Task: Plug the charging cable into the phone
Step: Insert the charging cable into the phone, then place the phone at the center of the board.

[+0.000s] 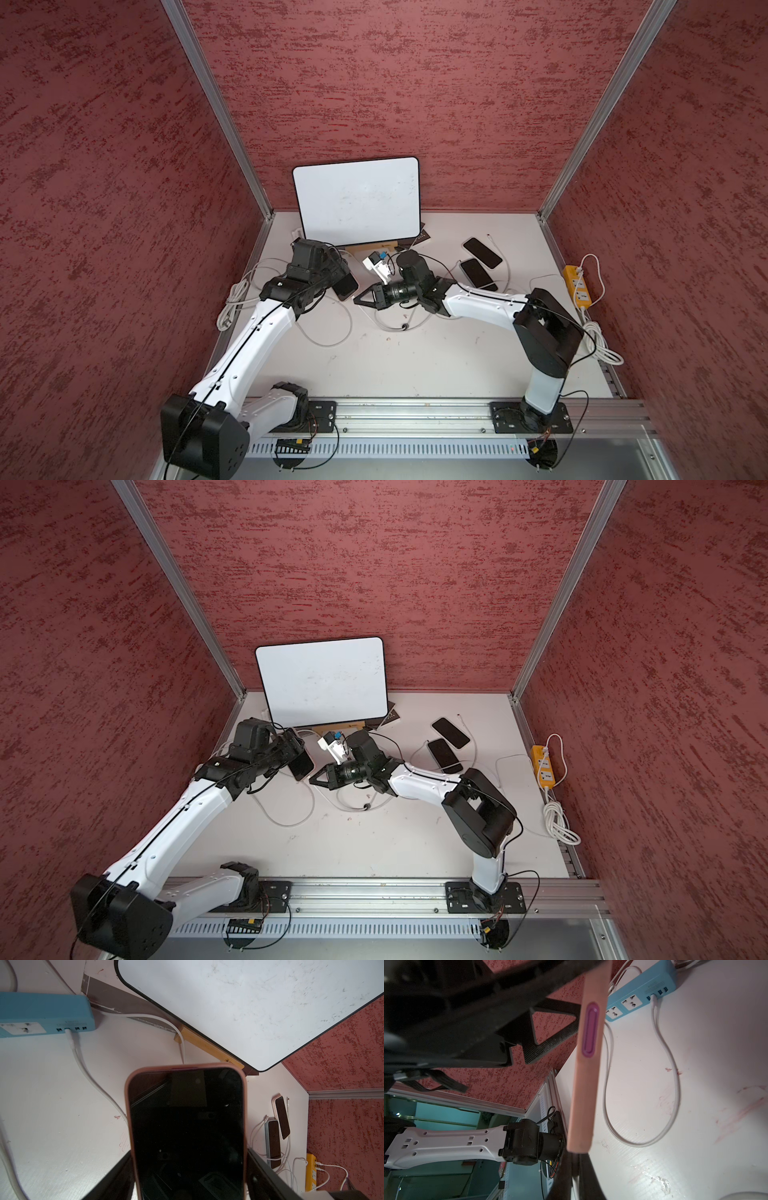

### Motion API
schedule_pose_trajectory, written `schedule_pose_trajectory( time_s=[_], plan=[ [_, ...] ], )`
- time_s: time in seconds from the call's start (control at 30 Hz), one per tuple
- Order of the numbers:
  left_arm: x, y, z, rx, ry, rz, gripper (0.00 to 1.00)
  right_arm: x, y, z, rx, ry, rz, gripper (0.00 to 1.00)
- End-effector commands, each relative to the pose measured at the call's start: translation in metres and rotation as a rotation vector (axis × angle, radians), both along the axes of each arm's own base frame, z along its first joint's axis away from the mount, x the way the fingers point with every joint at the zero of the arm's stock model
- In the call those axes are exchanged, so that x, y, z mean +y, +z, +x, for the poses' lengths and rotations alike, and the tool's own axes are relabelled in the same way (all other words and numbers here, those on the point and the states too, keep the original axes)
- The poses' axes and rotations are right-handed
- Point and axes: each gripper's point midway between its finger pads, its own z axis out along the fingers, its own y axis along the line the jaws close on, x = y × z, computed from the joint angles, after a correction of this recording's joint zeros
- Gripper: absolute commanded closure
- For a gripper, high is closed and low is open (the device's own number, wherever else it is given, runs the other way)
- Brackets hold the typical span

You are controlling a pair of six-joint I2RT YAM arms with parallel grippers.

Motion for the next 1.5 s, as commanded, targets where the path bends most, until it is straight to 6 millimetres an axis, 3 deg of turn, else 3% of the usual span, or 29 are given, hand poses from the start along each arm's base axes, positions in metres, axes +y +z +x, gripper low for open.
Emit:
schedule_pose_trajectory(
  time_s=[0.0,0.23,0.43,0.53,0.6,0.7,0.87,1.03,1.33,1.47],
  plan=[
    [-0.012,0.002,-0.007,0.001,-0.052,-0.04,1.0,0.012,0.029,0.023,-0.107,-0.066,0.06,1.0],
    [-0.013,-0.009,-0.012,0.023,-0.045,-0.051,1.0,0.02,0.032,0.041,-0.126,-0.104,0.076,1.0],
    [-0.009,-0.015,-0.011,0.034,-0.026,-0.036,1.0,0.026,0.027,0.045,-0.116,-0.092,0.073,1.0],
    [0.0,-0.016,-0.008,0.042,0.005,-0.009,1.0,0.02,0.027,0.042,-0.122,-0.082,0.05,0.71],
    [0.006,-0.018,-0.005,0.051,0.029,0.001,1.0,0.011,0.025,0.038,-0.12,-0.077,0.033,0.58],
    [0.013,-0.026,0.001,0.079,0.062,-0.007,1.0,-0.009,0.018,0.03,-0.121,-0.082,0.002,0.48],
    [0.021,-0.044,0.012,0.11,0.108,-0.01,1.0,-0.053,0.012,0.021,-0.122,-0.123,-0.036,0.45],
    [0.022,-0.08,0.033,0.223,0.132,0.039,1.0,-0.099,-0.001,0.033,-0.098,-0.22,-0.134,0.44],
    [0.019,-0.13,0.069,0.377,0.143,0.13,0.94,-0.142,-0.01,0.056,-0.095,-0.34,-0.235,0.41],
    [0.016,-0.147,0.071,0.461,0.123,0.156,0.84,-0.165,-0.024,0.07,-0.101,-0.432,-0.366,0.3]
  ],
)
